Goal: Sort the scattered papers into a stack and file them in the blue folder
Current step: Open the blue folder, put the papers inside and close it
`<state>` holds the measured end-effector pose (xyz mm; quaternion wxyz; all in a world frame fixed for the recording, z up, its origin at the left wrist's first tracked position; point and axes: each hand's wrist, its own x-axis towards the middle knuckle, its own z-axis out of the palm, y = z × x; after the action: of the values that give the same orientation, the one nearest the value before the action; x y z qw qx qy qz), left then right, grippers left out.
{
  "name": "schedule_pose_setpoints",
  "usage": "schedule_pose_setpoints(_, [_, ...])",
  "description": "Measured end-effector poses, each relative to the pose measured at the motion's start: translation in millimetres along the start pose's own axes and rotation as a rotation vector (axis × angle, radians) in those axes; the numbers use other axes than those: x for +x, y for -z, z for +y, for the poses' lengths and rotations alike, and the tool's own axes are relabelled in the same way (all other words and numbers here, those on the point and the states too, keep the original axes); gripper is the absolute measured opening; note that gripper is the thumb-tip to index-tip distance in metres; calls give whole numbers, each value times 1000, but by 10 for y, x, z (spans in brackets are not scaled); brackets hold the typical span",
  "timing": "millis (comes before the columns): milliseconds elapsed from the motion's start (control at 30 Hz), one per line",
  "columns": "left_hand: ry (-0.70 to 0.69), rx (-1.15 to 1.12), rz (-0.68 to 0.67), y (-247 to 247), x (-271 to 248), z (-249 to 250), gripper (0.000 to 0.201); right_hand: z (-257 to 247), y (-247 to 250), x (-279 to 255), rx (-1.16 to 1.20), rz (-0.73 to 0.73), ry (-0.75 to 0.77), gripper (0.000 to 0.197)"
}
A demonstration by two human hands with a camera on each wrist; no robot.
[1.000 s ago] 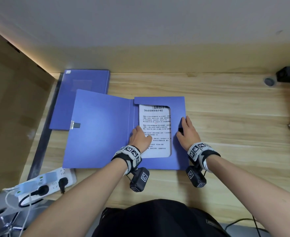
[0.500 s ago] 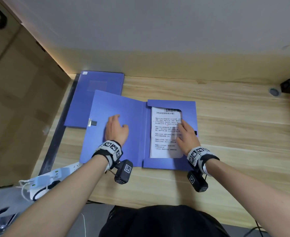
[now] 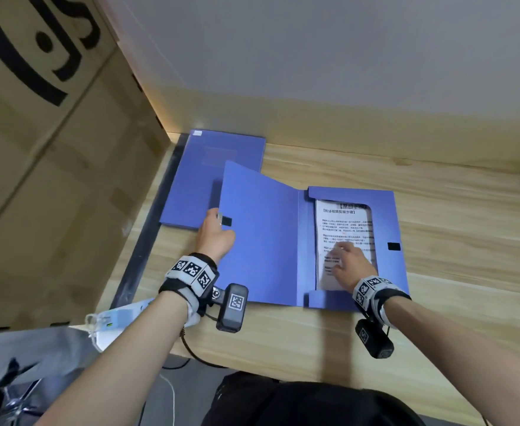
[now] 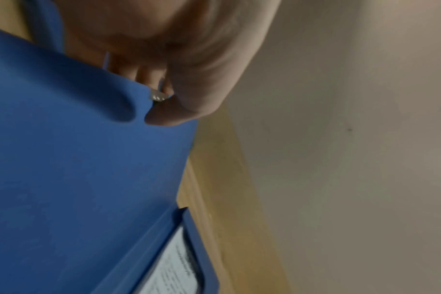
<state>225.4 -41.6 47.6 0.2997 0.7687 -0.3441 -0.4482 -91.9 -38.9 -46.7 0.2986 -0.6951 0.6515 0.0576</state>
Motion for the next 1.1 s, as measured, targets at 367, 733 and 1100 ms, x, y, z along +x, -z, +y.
schedule_pose_setpoints(367, [-188, 40, -387, -627, -702, 823, 71, 173, 467, 22, 270, 80, 14, 35])
schedule_pose_setpoints(733, [-338, 526, -394, -1966, -990, 1060, 73, 804, 1201, -97, 850, 129, 4, 27])
schedule_pose_setpoints(1100, [-131, 659, -321, -2141, -428, 552, 52, 1176, 951, 78, 763, 148, -106, 35])
